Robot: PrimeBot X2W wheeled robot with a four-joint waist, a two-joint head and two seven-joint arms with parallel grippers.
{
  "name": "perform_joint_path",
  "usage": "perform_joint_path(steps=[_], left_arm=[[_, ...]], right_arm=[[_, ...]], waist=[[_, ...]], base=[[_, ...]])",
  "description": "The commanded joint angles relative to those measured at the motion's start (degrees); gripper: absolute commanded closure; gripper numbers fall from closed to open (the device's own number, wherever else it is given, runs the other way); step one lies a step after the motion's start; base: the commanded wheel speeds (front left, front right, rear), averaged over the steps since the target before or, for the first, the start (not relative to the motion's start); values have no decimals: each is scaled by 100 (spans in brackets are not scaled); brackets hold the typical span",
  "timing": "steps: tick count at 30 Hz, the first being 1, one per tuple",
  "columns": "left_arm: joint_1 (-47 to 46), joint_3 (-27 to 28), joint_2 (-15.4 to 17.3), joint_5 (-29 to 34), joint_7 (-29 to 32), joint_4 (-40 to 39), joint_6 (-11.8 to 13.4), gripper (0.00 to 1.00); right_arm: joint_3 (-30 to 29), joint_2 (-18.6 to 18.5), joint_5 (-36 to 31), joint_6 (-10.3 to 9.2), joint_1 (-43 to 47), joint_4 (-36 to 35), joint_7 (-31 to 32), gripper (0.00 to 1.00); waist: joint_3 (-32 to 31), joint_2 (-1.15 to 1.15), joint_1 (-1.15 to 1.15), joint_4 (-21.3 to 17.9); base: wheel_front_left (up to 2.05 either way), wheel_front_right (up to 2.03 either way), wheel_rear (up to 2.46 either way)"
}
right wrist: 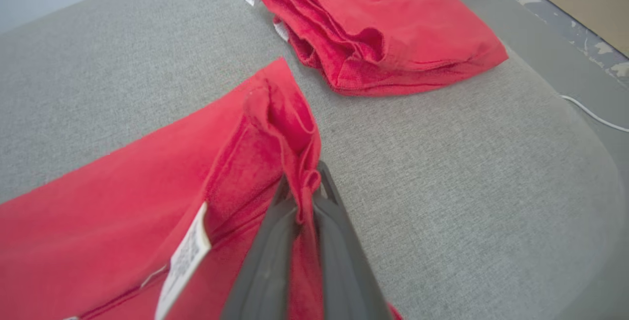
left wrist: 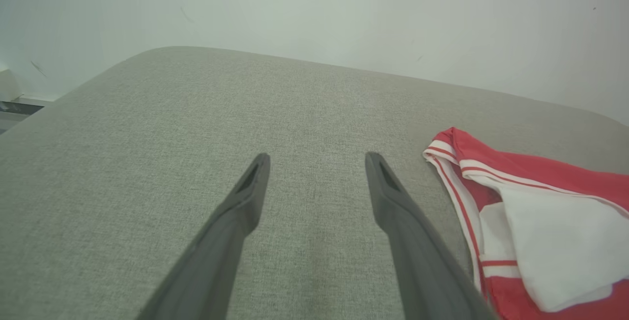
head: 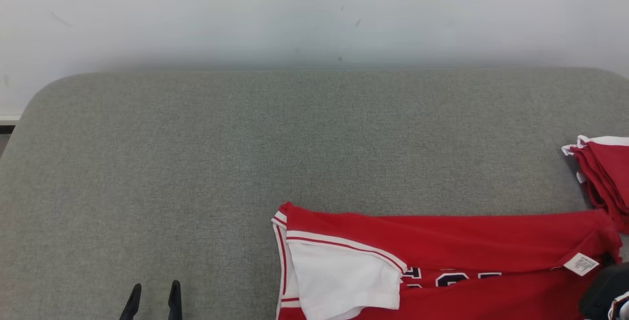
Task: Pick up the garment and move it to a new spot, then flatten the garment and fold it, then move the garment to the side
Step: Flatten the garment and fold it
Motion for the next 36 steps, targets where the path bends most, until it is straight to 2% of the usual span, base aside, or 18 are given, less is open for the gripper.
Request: perform_joint_path(steps=[1,11,19,23,30,31,32,36], left_arm=[[58,10,-10,-21,-16,2,5,0],[107,-18,-51,-36,-16,27,5,0],[126,67,-81,32,-16,7,5,0],[153,120,-89,50,-16,1,5,0],[197,158,-68,53,-16,-5,4,0],[204,136,-54,55,-16,6,4,0],[204,136,-54,55,-16,6,4,0],[196,104,-46,56,-16,30,4,0]], right_arm=[[-80,-26,-74,-16,94,-75,-18,100],[-508,-24,-362,-16,285,-803,65,100],[-66,-22,-95,-16,446,-1067,137,100],[503,-20,155,-16,576,-1111,170,100],[1815,-16,530,-15,734,-1212,174,100],[2217,-17,640,-15,749,-1223,218,100],[2217,-17,640,-15,749,-1223,218,100],[2970,-19,771,-15,724,-1267,279,100]], waist=[[-41,-1,-1,-41],[-194,-1,-1,-86],[-299,-1,-1,-72],[-364,-1,-1,-48],[-433,-1,-1,35],[-446,-1,-1,71],[-446,-1,-1,71],[-466,-1,-1,155]], base=[[0,0,0],[0,0,0],[0,0,0],[0,0,0],[0,0,0],[0,0,0],[0,0,0],[0,0,0]])
